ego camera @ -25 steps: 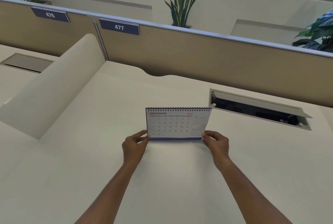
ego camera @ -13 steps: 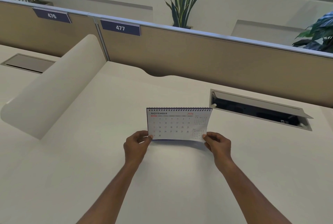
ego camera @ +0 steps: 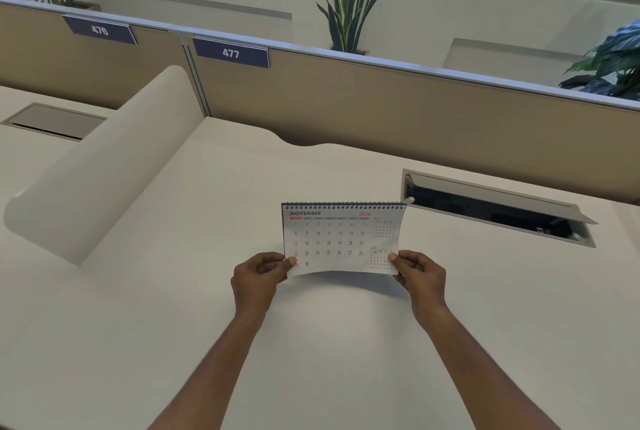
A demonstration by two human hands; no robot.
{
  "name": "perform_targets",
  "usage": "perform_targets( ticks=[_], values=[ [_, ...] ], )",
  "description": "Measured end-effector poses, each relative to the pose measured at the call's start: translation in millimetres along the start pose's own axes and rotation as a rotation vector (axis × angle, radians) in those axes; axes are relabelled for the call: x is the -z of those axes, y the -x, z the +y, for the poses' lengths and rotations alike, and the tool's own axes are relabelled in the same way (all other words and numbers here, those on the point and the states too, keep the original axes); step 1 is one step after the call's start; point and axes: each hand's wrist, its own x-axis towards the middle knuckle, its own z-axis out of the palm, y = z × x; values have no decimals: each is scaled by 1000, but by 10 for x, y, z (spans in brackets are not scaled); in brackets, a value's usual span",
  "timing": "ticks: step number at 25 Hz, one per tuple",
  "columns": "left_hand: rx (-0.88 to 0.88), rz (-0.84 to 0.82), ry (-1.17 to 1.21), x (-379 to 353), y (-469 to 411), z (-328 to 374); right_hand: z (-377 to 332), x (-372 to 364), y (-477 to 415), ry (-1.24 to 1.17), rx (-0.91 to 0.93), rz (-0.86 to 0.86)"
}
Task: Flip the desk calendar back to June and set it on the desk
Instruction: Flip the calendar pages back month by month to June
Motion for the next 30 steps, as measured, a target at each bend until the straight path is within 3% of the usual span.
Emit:
perform_targets(
  ticks=[30],
  values=[
    [-31, -107, -13, 123, 159, 163, -150, 12, 244, -39, 51, 36]
  ],
)
